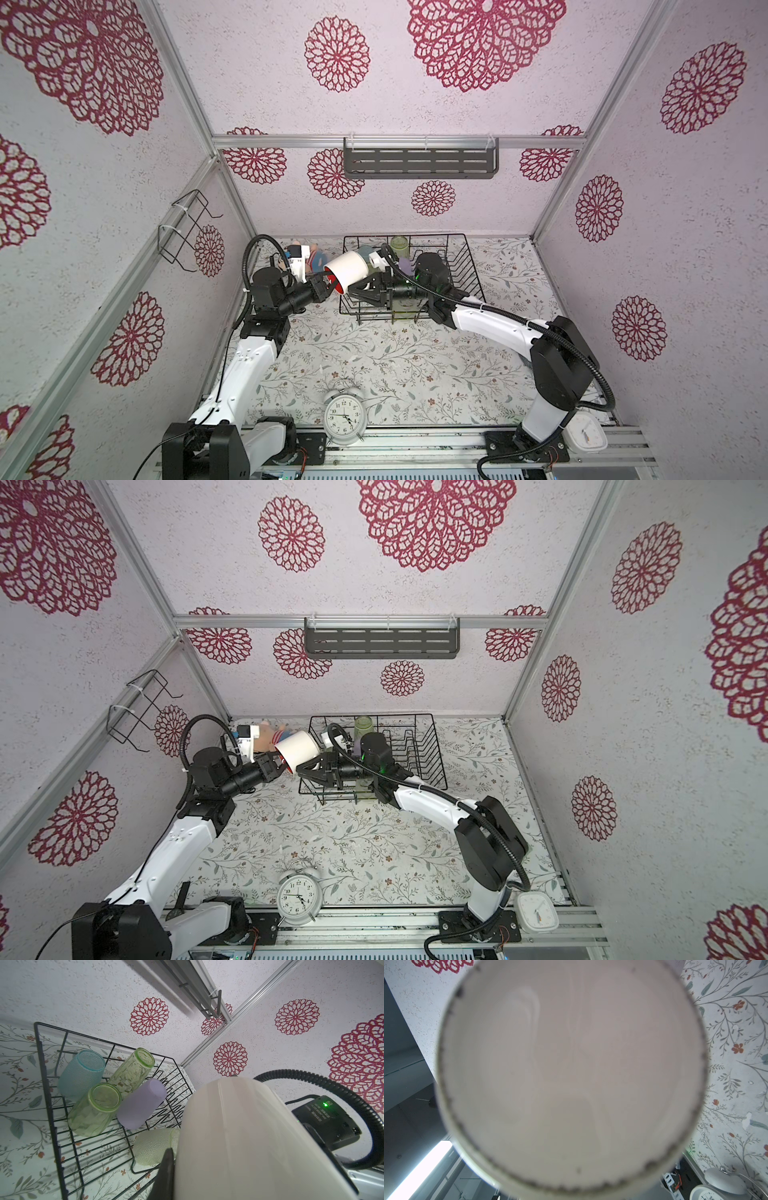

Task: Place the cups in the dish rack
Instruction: 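Open the left gripper and draw it back while the right carries the mug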

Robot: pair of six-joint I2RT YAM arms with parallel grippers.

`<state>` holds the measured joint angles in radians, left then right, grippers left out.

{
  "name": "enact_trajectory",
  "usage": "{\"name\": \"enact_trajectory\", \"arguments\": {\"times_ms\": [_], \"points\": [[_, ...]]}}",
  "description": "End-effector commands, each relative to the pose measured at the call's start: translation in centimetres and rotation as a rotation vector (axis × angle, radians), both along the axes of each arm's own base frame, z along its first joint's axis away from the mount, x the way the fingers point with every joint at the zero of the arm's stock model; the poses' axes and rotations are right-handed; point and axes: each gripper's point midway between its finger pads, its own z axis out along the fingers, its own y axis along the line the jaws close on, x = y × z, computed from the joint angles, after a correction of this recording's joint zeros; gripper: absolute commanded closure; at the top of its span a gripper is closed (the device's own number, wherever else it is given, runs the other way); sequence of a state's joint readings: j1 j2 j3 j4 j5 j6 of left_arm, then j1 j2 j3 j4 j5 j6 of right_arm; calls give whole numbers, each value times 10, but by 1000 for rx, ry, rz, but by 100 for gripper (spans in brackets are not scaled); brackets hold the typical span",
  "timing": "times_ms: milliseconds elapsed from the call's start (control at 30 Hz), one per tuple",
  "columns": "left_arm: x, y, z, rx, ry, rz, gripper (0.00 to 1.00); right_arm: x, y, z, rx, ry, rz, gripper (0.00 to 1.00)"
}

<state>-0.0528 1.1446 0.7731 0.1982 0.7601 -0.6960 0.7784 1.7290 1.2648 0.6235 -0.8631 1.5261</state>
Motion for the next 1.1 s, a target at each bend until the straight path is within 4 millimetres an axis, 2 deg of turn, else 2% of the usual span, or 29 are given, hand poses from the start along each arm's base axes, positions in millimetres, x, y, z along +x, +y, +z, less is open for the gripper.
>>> {"name": "enact_trajectory", "arguments": {"times_ms": [0, 33, 233, 300, 367, 400, 600, 900, 1067], "points": [[-23, -27, 29, 8, -131, -135, 95, 25, 0, 9, 21, -79, -100, 100], [-21, -26, 27, 9, -123, -123, 88, 25, 1, 8, 19, -88, -98, 100], [-9, -16, 14, 25, -70, -51, 72, 34, -3, 5, -1, -197, -138, 100], [-7, -13, 10, 25, -54, -34, 60, 39, -6, 2, -20, -225, -161, 100], [-4, -10, 7, 23, -40, -16, 40, 43, -8, 2, -34, -261, -179, 100], [-3, -9, 4, 24, -32, -9, 37, 45, -9, -2, -53, -272, -189, 100], [5, 2, -14, 35, 41, 50, 27, 65, -20, -22, -199, -389, -281, 100], [8, 24, -36, 28, 127, 141, 25, 93, -43, -60, -538, -605, -345, 100], [7, 46, -53, 62, 219, 246, 24, 96, -55, -77, -730, -763, -293, 100]]}}
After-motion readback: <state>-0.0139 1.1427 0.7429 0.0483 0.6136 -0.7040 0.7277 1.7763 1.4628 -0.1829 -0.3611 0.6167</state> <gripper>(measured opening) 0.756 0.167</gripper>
